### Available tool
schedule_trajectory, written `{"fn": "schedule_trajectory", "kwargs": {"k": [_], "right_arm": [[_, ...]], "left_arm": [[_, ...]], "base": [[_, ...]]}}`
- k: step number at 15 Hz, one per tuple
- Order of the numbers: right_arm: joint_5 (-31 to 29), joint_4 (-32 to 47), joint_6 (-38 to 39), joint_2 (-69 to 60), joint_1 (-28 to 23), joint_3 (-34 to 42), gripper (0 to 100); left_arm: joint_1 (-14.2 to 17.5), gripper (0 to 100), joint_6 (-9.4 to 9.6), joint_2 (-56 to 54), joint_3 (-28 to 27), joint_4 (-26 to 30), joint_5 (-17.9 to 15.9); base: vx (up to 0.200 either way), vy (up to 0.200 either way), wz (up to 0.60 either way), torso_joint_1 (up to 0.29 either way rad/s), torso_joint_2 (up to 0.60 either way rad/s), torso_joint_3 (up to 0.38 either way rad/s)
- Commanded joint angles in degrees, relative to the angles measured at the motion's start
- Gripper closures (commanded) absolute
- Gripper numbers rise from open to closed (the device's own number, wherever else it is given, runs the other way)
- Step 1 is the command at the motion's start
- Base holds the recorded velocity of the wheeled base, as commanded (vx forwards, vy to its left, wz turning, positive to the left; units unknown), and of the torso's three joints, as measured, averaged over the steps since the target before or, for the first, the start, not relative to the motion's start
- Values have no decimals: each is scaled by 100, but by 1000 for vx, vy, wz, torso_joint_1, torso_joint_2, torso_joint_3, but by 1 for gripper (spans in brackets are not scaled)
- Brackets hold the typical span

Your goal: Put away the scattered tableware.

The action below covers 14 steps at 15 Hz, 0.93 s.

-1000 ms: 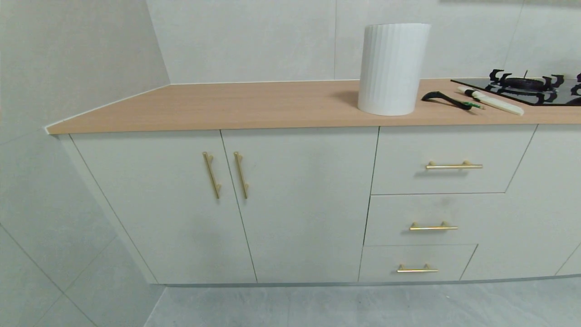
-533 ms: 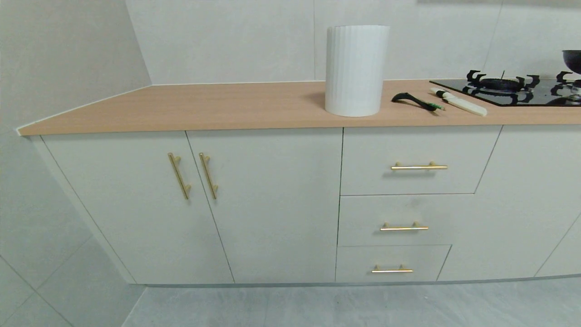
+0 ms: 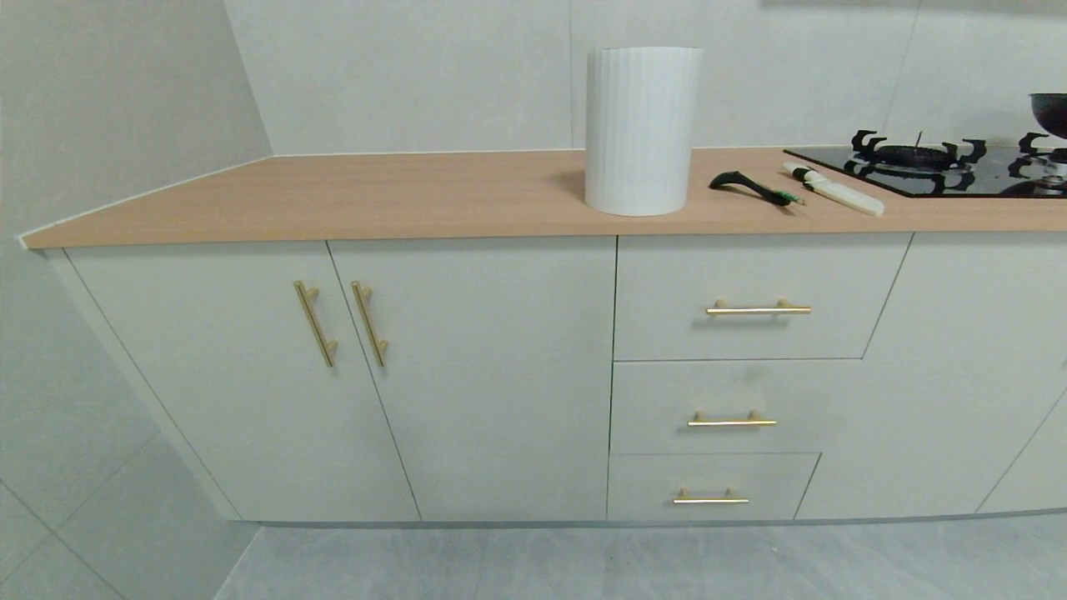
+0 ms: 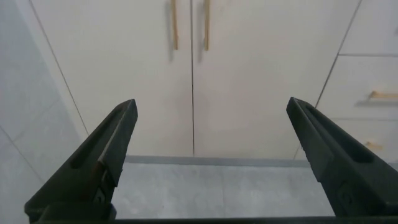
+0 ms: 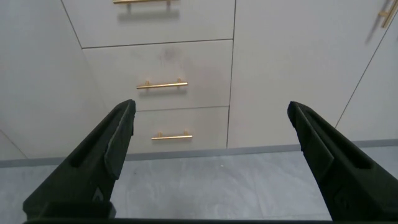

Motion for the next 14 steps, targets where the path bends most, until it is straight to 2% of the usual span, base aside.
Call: {"fn": "schedule_trajectory", "kwargs": {"k": [1,2,3,4,5,6,14], "right_arm": [[1,0,2,7,3,1,0],[1,0,2,7,3,1,0],[1,0,2,7,3,1,0],[1,0,2,7,3,1,0],[1,0,-7,7,3,1,0],[1,0,-7,7,3,1,0],[36,0,-103,7,12,1,0]], "left_arm": [[5,0,29,9,9,59,86],[5,0,12,9,9,68,217],[5,0,56,9,18,103,156],[5,0,108,9,9,103,-73],[5,0,275,18,9,147,-310],[5,0,319,9,1,279,-398],[5,0,284,9,9,270,-371]], "base": [[0,0,0,0,0,0],[0,0,0,0,0,0],[0,0,0,0,0,0],[0,0,0,0,0,0],[0,0,0,0,0,0],[0,0,0,0,0,0],[0,0,0,0,0,0]]}}
